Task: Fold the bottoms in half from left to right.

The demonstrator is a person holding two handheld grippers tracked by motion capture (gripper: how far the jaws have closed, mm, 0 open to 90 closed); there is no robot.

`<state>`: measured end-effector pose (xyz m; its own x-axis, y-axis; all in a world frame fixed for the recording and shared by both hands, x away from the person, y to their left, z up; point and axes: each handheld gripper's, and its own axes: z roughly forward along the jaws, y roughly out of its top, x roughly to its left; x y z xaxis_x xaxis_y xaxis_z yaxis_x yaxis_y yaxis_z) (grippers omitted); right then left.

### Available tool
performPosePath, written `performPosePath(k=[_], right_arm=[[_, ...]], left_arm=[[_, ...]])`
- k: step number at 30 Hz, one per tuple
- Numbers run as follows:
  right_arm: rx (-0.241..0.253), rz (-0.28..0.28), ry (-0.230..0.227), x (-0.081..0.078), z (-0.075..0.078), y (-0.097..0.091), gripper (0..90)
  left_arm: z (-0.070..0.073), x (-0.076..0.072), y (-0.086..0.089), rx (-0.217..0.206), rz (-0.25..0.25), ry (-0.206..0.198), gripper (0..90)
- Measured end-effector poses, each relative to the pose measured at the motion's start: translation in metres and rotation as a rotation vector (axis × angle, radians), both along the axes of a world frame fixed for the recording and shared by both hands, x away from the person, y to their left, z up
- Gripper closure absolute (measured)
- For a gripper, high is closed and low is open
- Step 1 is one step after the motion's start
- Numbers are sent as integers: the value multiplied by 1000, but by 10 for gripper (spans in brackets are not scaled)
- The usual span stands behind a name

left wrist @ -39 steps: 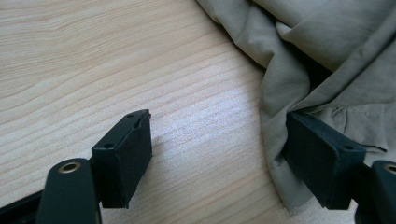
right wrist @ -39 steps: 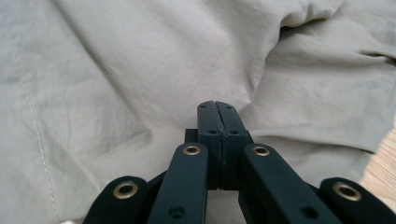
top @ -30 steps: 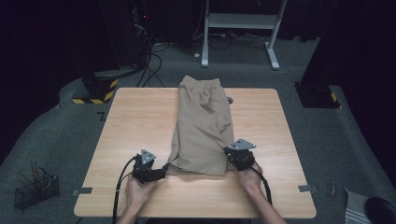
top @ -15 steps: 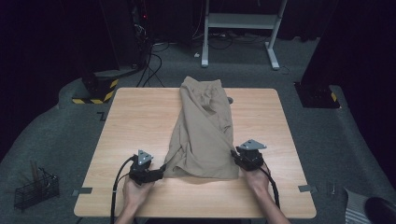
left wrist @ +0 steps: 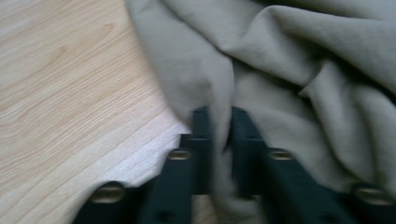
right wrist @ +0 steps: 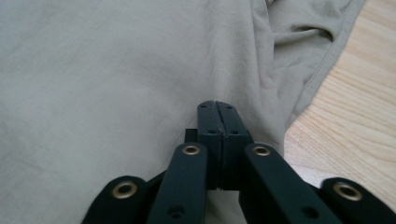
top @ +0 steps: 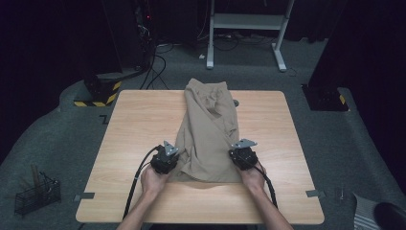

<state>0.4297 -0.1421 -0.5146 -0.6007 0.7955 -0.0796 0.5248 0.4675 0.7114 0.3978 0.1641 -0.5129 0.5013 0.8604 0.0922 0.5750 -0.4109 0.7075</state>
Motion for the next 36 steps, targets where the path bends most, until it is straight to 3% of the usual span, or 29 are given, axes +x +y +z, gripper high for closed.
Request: performPosePath(k=[1,6,8,9,10,12,14,16,20,21,22,23,24,26,27,29,30,35,36], right_arm=[[0,0,0,0,0,0,900],[-8,3,-18,-8,4,-10,900],[4,14,-26,-10,5,-11,896],[4,14,-26,-10,5,-11,896],[12,15,-36,-11,5,-10,832],[48,18,-39,-8,8,-5,698],[56,7,-46,-4,9,0,619],[63,1,-43,-2,8,2,612],[79,-11,-6,7,4,6,603],[80,-15,0,10,2,5,604],[84,-19,15,12,0,5,626],[84,-19,15,12,0,5,626],[82,-17,21,13,-1,6,652],[63,-2,30,14,-4,8,735],[49,0,23,14,-5,8,792],[39,10,21,13,-4,8,868],[34,11,21,12,-3,8,880],[-7,49,7,-7,-2,-1,894],[-7,49,7,-7,-2,-1,894]], left_arm=[[0,0,0,0,0,0,880],[5,-11,26,-140,55,49,884],[2,-16,32,-114,66,50,844],[2,-16,32,-114,66,50,729],[3,-17,32,-104,76,22,729],[9,-14,24,-67,53,-37,462],[13,-9,16,-52,23,-45,412],[13,-4,12,-50,11,-40,409],[2,16,1,-24,-3,13,476],[0,19,0,-14,-9,13,521],[-2,20,-1,-4,-13,15,636],[-3,21,-1,-9,-21,14,636],[-2,23,-1,-5,-25,22,696],[-1,24,-2,19,-37,24,848],[0,24,-1,18,-37,32,877],[1,24,2,-4,-28,43,889],[2,23,5,-36,-21,49,891],[7,-4,28,-169,8,68,895],[7,-4,28,-169,8,68,894]])
